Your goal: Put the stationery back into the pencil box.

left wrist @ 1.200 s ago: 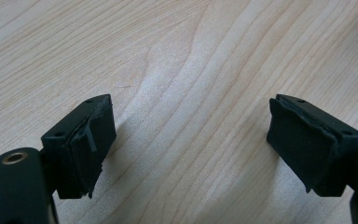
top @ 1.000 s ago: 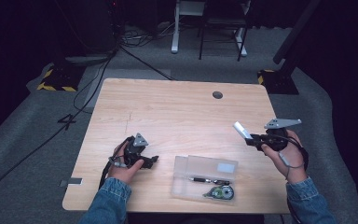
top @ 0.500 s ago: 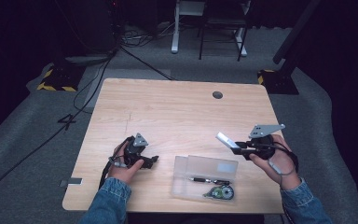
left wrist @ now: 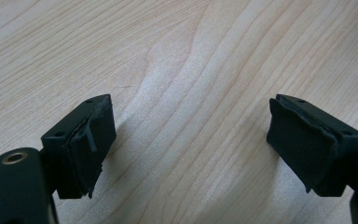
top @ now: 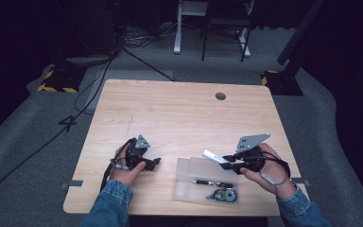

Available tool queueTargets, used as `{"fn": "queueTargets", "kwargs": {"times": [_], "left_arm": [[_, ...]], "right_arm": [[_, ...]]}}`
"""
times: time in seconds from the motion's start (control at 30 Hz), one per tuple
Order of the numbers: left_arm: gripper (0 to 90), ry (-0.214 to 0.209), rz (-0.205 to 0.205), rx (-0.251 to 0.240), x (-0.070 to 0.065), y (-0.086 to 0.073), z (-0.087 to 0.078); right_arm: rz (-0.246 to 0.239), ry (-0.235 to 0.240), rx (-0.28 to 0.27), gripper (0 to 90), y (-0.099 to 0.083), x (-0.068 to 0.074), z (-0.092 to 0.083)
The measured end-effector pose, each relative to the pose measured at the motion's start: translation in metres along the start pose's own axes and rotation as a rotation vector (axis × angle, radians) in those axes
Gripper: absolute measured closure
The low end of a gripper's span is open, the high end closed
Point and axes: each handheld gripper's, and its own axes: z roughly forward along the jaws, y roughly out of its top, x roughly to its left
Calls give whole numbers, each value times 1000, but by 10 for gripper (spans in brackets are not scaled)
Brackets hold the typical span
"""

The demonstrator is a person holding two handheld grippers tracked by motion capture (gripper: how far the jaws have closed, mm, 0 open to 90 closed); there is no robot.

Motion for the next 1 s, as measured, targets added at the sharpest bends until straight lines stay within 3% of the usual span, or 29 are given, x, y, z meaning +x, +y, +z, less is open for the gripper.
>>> {"fn": "queueTargets", "kwargs": {"times": [0.17, 0.23, 0.27, 0.43, 0.83, 1.0], "left_arm": [[154, 0, 1, 0, 0, 0, 0], [153, 0, 1, 0, 0, 0, 0], [154, 0, 0, 0, 0, 0, 0], [153, 1, 0, 0, 0, 0, 0], [153, 0, 1, 0, 0, 0, 0], [153, 0, 1, 0, 0, 0, 0]], "right_arm": [[-64, 83, 44, 713, 5, 16, 11], [-70, 94, 52, 713, 5, 18, 13], [-106, 122, 80, 713, 5, 22, 18], [-161, 182, 128, 713, 5, 31, 28], [-176, 235, 203, 713, -1, 34, 46], [-172, 236, 221, 713, -3, 34, 52]]}}
